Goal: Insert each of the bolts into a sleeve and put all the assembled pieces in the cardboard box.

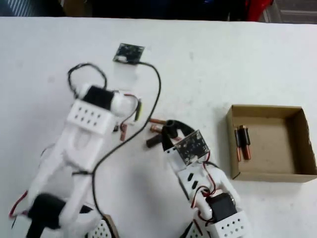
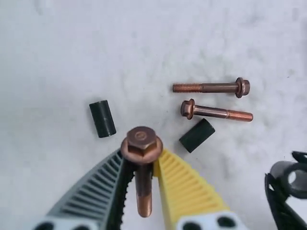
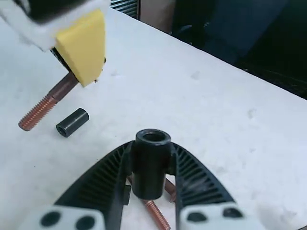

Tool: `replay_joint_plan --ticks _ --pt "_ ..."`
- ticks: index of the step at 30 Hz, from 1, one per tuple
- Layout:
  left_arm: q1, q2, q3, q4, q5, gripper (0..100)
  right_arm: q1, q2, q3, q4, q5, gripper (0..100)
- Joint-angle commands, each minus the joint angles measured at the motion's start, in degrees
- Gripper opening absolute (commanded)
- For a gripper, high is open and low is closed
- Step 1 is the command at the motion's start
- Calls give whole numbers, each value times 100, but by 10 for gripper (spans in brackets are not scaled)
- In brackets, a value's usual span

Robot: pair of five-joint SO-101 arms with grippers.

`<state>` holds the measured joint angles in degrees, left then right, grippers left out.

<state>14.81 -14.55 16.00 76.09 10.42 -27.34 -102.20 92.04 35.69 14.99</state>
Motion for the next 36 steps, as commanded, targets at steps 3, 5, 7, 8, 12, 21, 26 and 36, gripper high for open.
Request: replay_joint_plan --ticks 3,5,7,8,12,21,26,36 --pt "-66 -1877 1178 -1178 -44 20 -48 -92 -79 -154 -9 18" --pt "-66 -2378 1609 -1565 -44 20 -40 -92 -79 -145 -9 18" --pt "-57 -2844 2031 -1908 -105 20 -48 -92 -79 -145 -44 18" --pt "-48 -3073 2242 -2075 -246 20 -48 -92 -79 -145 -18 18" --pt "-57 -3916 2892 -2620 -703 20 -92 -92 -35 -163 -9 18" --pt "-57 -4945 3156 -2734 -114 20 -848 -84 484 -1631 -53 17" --pt "-13 -5182 3130 -2778 273 20 -1235 -84 484 -1710 -53 16" --pt "365 -6018 3130 -3262 457 20 -1235 -92 484 -1780 -1178 16"
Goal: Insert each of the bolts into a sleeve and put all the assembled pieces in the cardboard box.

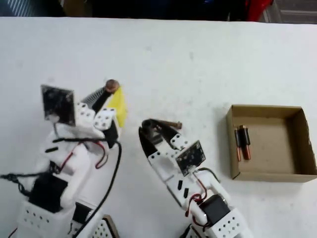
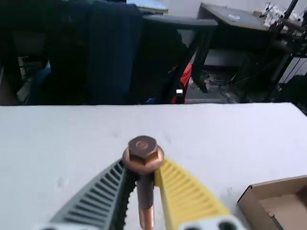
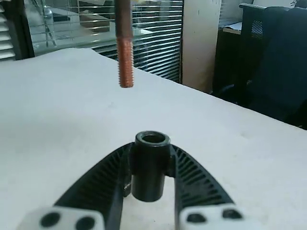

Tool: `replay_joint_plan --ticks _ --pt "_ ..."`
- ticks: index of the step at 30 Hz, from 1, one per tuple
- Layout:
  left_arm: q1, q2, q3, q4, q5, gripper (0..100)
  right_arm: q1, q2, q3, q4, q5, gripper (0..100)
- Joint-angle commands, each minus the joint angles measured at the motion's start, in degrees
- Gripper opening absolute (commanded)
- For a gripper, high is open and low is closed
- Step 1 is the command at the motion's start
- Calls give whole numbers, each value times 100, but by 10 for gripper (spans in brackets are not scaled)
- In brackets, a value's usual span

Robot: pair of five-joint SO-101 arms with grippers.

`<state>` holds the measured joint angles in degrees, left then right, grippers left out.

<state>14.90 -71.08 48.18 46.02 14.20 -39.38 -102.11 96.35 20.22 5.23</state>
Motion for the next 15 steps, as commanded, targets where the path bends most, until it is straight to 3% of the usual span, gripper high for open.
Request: replay_joint_plan --ticks 1,8,12,15 --pt "505 -400 -88 -255 79 20 -31 -101 53 -251 -202 16" --pt "963 -418 -79 -229 79 20 -31 -101 53 -242 -176 16" --pt "971 -418 -79 -220 79 20 -57 -101 53 -242 545 17" --pt "971 -418 -70 -211 105 20 -57 -101 53 -242 554 17"
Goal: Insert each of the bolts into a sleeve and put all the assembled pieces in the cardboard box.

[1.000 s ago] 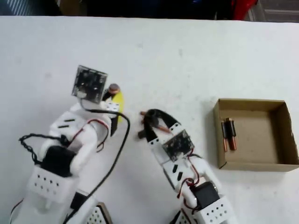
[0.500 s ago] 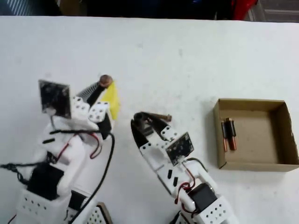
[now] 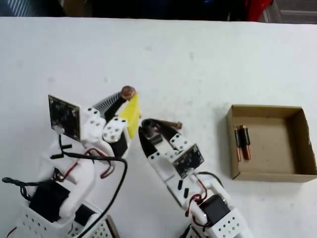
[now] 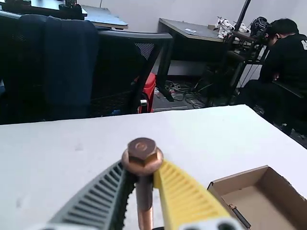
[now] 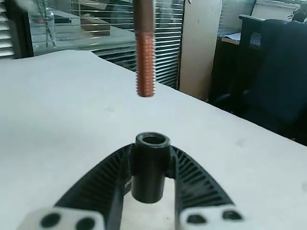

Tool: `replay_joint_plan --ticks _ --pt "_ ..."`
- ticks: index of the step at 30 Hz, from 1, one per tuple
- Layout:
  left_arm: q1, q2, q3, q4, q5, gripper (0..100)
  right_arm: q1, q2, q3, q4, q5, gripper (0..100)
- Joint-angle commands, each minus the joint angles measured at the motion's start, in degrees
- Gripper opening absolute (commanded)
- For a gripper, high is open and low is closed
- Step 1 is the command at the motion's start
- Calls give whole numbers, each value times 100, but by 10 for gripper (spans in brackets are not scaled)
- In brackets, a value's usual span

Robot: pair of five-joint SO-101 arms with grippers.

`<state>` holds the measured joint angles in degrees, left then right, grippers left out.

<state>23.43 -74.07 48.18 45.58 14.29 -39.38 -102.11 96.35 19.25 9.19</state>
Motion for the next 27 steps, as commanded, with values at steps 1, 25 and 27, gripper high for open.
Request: replay_joint_plan --ticks 1,25,27 --pt "119 -119 -53 -167 202 20 -57 -101 53 -145 167 17" --pt "611 -119 387 -176 396 20 -66 -110 53 -145 202 17" --pt "585 -119 396 -167 396 20 -66 -110 53 -145 202 17"
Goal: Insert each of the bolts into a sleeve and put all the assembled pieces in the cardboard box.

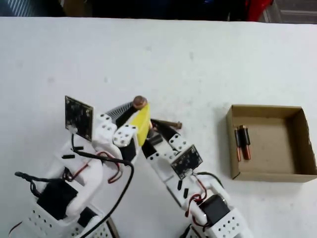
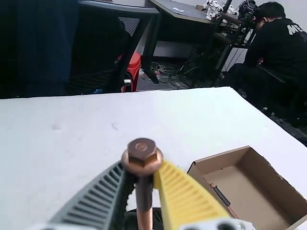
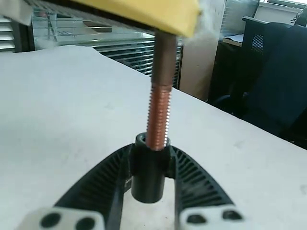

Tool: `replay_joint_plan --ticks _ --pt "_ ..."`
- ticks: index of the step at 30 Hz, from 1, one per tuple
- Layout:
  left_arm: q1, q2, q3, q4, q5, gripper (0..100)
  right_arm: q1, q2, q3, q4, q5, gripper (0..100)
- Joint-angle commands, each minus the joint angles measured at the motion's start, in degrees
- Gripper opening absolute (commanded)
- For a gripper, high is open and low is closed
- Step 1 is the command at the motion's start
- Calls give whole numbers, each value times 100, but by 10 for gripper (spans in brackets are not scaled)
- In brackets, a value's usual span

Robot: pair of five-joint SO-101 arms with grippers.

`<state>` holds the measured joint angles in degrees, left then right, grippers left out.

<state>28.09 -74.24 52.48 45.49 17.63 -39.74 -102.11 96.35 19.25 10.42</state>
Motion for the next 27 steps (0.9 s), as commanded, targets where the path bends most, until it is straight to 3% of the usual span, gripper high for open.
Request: replay_joint_plan --ticks 1,6,12,21,27 --pt "84 -101 -35 -158 53 20 -31 -110 53 -145 79 17" --pt "57 -119 132 -211 18 20 -13 -110 53 -145 79 17" --pt "-462 -119 141 -255 26 20 -13 -110 53 -145 79 17" --pt "-426 -127 360 -246 26 20 -4 -110 53 -145 88 17" --pt "66 -136 941 -246 26 20 4 -110 53 -145 88 17"
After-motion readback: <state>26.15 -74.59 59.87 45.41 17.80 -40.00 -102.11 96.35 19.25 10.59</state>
